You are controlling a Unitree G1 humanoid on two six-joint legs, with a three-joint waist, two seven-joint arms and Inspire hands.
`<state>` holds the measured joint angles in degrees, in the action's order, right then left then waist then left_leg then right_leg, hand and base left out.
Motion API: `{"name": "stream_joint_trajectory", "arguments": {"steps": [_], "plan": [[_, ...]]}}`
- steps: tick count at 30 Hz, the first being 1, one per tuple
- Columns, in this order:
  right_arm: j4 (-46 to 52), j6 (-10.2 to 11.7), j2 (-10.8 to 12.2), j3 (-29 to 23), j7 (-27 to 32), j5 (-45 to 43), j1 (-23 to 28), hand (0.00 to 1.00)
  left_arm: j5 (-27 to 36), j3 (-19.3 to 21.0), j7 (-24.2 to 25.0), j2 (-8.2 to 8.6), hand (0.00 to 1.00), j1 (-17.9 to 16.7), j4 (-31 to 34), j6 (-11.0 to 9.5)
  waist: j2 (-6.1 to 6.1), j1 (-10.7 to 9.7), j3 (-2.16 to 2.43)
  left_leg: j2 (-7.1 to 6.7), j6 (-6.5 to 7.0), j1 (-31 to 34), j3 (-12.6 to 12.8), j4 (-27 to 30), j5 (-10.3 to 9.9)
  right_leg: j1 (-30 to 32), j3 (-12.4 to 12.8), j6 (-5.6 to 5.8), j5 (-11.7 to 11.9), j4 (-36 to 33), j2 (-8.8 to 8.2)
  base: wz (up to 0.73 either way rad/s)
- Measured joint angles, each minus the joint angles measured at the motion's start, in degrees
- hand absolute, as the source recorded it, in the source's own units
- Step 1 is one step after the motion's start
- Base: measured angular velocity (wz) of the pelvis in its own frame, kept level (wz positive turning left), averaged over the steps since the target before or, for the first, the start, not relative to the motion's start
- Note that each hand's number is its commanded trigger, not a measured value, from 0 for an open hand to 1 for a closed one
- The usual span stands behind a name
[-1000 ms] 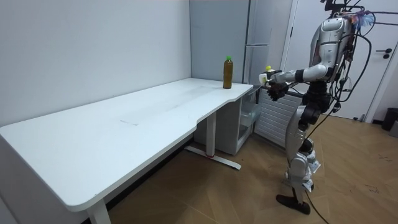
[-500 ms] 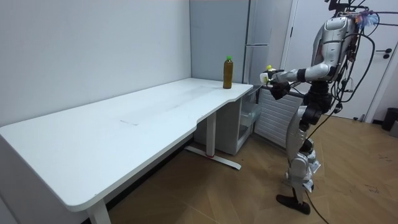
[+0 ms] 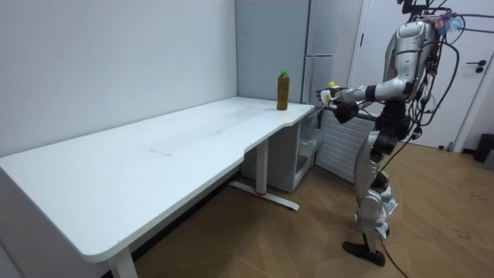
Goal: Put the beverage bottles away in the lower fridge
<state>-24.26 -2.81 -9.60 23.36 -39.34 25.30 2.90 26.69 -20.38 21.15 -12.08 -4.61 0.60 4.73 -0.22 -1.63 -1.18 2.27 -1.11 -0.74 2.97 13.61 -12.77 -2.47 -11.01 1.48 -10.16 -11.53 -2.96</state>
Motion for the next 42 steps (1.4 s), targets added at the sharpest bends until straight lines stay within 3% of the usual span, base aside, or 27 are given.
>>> {"name": "stream_joint_trajectory", "arguments": {"steps": [10, 15, 21, 28, 33, 38, 42], "plan": [[0.0, 0.3, -0.1, -0.9, 0.5, 0.0, 0.4, 1.00, 0.0, 1.6, -0.5, -0.10, 0.00, 0.0, 4.6, -0.2, 0.02, 0.5, 0.00, -0.01, 0.00, -0.9, 0.0, 0.0, 0.0, -1.3, -0.1, -0.02, 0.0, 0.8, 0.08, 0.00], [0.0, 0.2, -0.3, -0.9, 1.0, -0.1, 0.5, 1.00, 0.1, 2.9, -1.2, -0.17, 0.00, 0.0, 10.6, -0.4, 0.15, 0.8, 0.09, 0.00, 0.00, -1.0, 0.1, 0.0, 0.0, -1.4, -0.1, -0.09, 0.1, 0.7, 0.07, 0.00], [0.0, 0.0, -1.7, -0.9, 1.3, -0.4, 1.2, 1.00, 0.4, 4.8, -2.0, -0.11, 0.00, 0.8, 17.4, -3.9, 1.07, 2.1, 0.39, 0.03, -0.01, -1.1, 0.0, -0.1, 0.0, -1.5, -0.3, -0.15, 0.1, 0.7, 0.07, 0.00], [0.0, 0.0, -2.1, -3.7, 1.8, -1.1, 3.5, 1.00, -1.7, 15.0, -5.5, 0.12, 0.00, 0.9, 24.8, -6.4, 1.18, 3.9, 0.35, 0.02, -0.01, -2.1, -0.2, -0.1, 0.0, -2.7, -0.5, -0.15, 0.1, 0.9, 0.07, 0.00], [0.0, 0.2, -1.4, -8.0, 1.9, -1.1, 4.9, 1.00, -8.0, 22.5, -11.3, 1.93, 0.00, 1.1, 29.1, -8.8, 1.32, 6.1, 0.18, -0.01, -0.01, -3.0, -0.2, -0.8, 0.0, -3.5, -0.3, -0.10, 0.1, 1.0, 0.13, -0.01], [0.3, 0.3, -0.7, -10.6, 3.7, -1.0, 6.1, 1.00, -8.9, 30.5, -22.2, 2.53, 0.00, 2.1, 30.3, -14.9, 1.27, 7.6, 0.16, -0.03, -0.01, -3.4, -0.4, -0.9, 0.0, -3.9, -0.5, -0.05, 0.0, 1.0, 0.13, 0.00], [0.4, 0.6, -0.2, -13.7, 4.4, -1.0, 7.2, 1.00, -9.5, 35.4, -28.9, 2.59, 0.00, 2.1, 30.3, -17.5, 1.14, 8.9, 0.17, -0.15, -0.02, -3.9, -0.6, -1.0, 0.0, -4.9, -0.6, -0.01, 0.0, 1.9, 0.15, 0.04]]}}
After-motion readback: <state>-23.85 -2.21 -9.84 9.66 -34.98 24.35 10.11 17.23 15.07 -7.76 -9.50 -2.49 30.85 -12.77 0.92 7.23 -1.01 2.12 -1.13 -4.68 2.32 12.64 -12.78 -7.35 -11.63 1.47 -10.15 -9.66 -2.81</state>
